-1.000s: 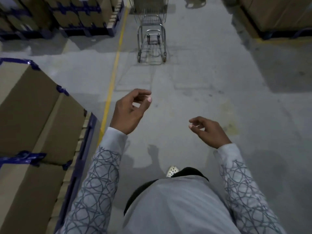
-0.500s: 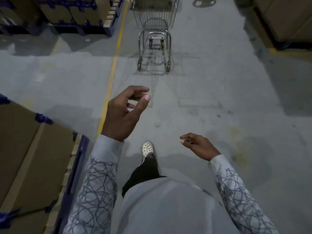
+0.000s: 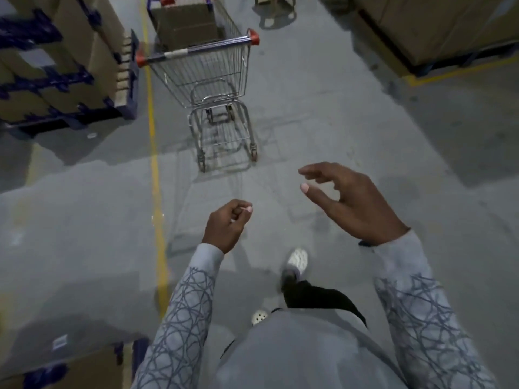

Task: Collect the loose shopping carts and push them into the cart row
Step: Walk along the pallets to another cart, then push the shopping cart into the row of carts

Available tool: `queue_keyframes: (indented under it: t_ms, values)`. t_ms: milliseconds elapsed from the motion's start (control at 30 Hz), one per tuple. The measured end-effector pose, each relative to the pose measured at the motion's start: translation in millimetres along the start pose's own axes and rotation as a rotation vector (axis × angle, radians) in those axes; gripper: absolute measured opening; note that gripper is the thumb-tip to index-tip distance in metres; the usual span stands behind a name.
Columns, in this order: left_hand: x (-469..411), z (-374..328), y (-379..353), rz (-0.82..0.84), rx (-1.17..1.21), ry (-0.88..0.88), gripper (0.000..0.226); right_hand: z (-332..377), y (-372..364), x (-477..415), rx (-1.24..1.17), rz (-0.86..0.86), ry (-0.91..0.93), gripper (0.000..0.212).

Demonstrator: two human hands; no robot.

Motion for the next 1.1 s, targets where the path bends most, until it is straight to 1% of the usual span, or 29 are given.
queue_keyframes:
  t_ms: [100,167,200,300,367,433,500,533,633,733,833,900,967,1000,1033,1067,1100]
  values:
    - [-69,25,-11,0.036,-0.001,0.071,0.004,-12,4,-60,-0.002,-0.03,0.053,0.029]
    - [-114,35,-15,0.049,-0.016,0.104,0.003,-29,0,-104,-0.005,-0.036,0.057,0.03]
    - [-135,37,-15,0.052,-0.018,0.121,0.006,-38,-4,-126,-0.001,-0.029,0.061,0.03]
    - [-201,39,-13,0.067,-0.047,0.133,0.029,-61,-14,-194,-0.014,0.035,0.091,0.03]
    - [-241,29,-5,0.077,-0.062,0.146,0.03,-66,-15,-243,-0.006,0.081,0.125,0.03]
    - [-278,10,10,0.054,-0.065,0.142,0.021,-63,-9,-295,-0.001,0.102,0.163,0.031]
    - [-314,-13,31,0.004,-0.039,0.119,0.011,-55,-6,-346,0.001,0.128,0.213,0.032]
    - [-331,-25,42,-0.032,-0.014,0.106,0.009,-52,-8,-370,-0.001,0.152,0.236,0.032]
    - [-384,-64,83,-0.129,0.06,0.026,0.011,-53,-28,-438,-0.015,0.207,0.268,0.031]
    - [-435,-97,124,-0.189,0.097,-0.075,0.013,-67,-65,-492,-0.031,0.247,0.262,0.028]
    - [-489,-114,167,-0.29,0.109,-0.195,0.016,-75,-103,-541,-0.054,0.211,0.254,0.028]
    - [-530,-109,194,-0.338,0.027,-0.275,0.022,-74,-121,-579,-0.029,0.155,0.267,0.031]
    - [-572,-91,213,-0.315,-0.132,-0.341,0.039,-73,-135,-619,0.047,0.062,0.282,0.036]
    - [-595,-79,219,-0.286,-0.246,-0.343,0.051,-73,-140,-640,0.097,0.007,0.287,0.04]
    - [-617,-64,224,-0.238,-0.407,-0.288,0.063,-73,-146,-662,0.157,-0.021,0.283,0.044]
    - [-639,-45,226,-0.178,-0.593,-0.187,0.074,-74,-152,-682,0.216,-0.011,0.255,0.05]
    - [-656,-27,227,-0.11,-0.763,-0.067,0.083,-78,-160,-700,0.268,0.033,0.204,0.059]
Point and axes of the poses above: each hand's wrist, its own x-axis away from the middle knuckle, its own y-axis out of the back of the hand, z = x × y, the point moved 3 cm from there along -x, towards the middle knuckle
